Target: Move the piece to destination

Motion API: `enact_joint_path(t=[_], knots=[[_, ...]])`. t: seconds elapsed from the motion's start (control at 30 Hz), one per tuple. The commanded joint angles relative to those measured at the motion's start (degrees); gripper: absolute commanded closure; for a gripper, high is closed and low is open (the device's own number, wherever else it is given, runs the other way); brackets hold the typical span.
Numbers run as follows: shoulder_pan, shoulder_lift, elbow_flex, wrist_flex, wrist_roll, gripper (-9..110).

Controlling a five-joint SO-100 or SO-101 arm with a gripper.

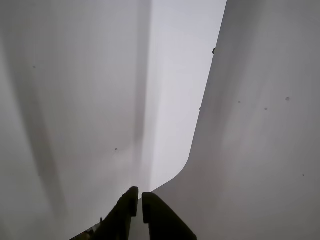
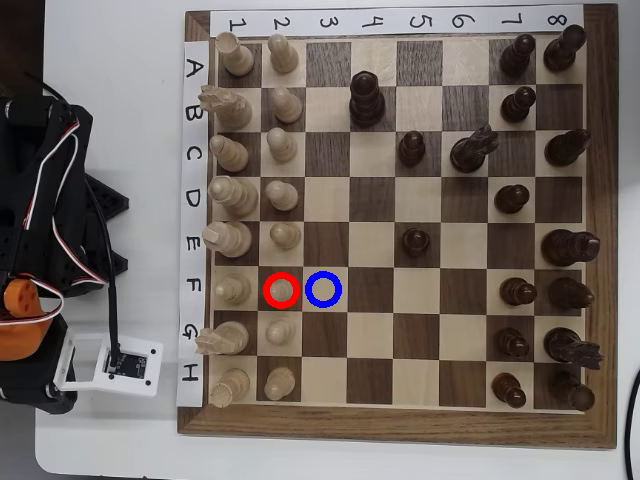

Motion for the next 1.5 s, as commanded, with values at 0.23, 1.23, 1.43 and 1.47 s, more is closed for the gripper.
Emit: enact_joint_path(t=[0.23,1.23,1.43,1.47], knots=[[-0.1,3.4,2.5,-0.6,0.4,101],[-4.4,3.3,-0.4,-1.8,6.9,99],[-7.5,-2.1,-13.6,-6.1,14.5,97],[-7.8,-3.4,-16.4,-6.2,15.6,97]])
